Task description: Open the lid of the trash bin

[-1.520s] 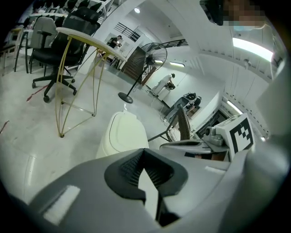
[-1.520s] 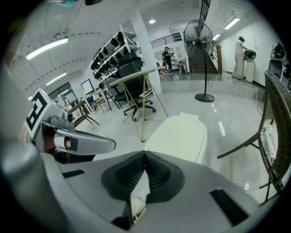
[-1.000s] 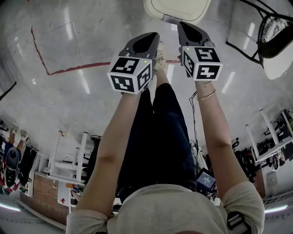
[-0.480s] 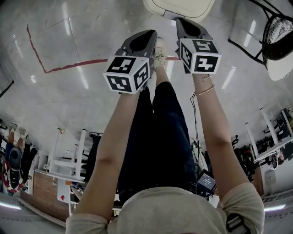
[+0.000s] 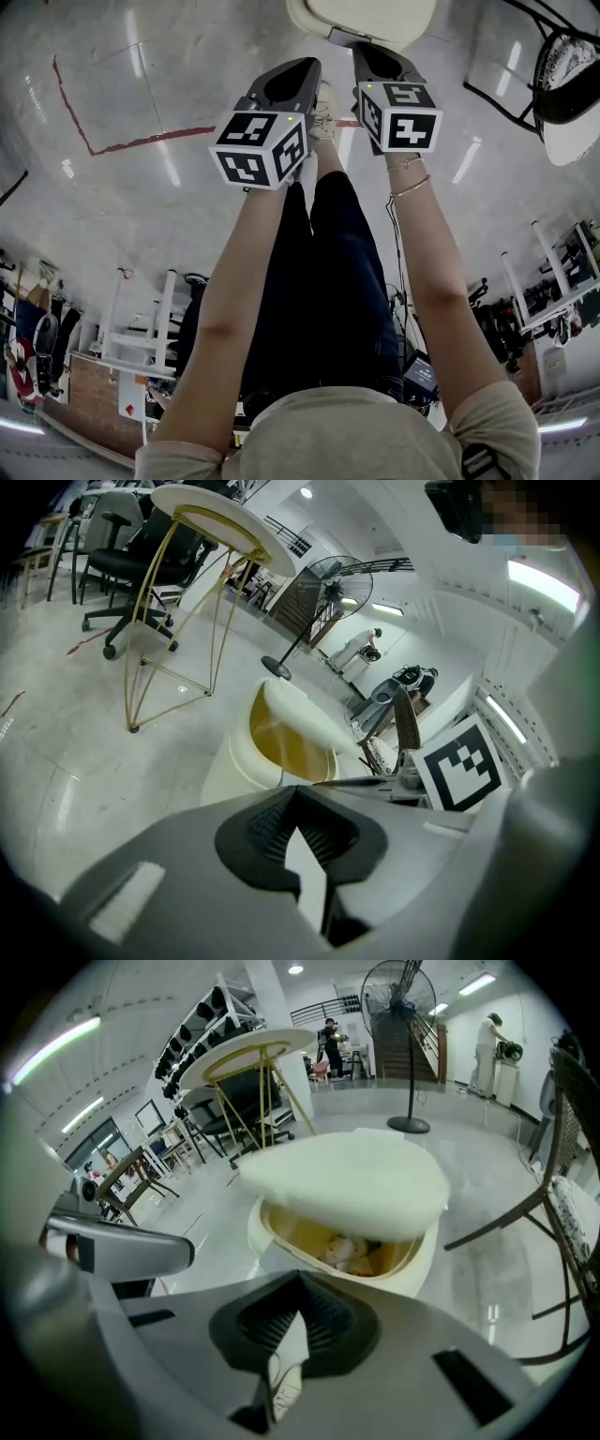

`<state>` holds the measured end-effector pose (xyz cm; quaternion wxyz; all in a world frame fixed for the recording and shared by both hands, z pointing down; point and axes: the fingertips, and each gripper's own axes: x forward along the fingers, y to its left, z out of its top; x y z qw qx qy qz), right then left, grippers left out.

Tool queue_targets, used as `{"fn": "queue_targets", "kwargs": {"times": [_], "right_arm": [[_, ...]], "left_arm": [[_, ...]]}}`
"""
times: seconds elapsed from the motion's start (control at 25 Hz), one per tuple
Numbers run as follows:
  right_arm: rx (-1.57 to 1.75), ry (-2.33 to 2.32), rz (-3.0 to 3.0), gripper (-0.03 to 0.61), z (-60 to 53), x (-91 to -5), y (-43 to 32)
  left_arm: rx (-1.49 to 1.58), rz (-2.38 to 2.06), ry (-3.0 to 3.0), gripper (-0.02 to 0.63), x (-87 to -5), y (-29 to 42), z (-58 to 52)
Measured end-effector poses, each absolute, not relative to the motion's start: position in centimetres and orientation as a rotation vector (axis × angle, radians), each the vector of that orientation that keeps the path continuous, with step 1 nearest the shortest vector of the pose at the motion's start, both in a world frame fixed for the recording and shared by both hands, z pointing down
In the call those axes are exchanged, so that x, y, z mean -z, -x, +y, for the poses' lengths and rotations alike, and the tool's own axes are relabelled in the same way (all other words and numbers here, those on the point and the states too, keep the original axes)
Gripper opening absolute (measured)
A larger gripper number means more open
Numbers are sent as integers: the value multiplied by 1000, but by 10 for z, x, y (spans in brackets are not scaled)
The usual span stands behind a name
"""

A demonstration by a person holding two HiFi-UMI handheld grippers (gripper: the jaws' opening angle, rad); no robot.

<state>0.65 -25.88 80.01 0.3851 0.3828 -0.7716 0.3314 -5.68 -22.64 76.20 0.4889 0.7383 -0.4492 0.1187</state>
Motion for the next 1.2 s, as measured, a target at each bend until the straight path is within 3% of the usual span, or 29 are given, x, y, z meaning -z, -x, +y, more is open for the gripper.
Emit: {"fn": "queue_targets", "kwargs": {"times": [0.28, 0.52, 1.2], "right_arm": [[-838, -1025, -1958, 6, -262, -800, -9], [-1098, -1158, -1944, 6, -268, -792, -12], [-997, -1016, -2152, 6, -244, -638, -8]], "left_arm": [[-278, -1085, -1803, 8, -757, 56, -233], [-285, -1055, -1820, 8, -750, 59, -232], [-276, -1113, -1940, 8, -622, 73, -232]]}}
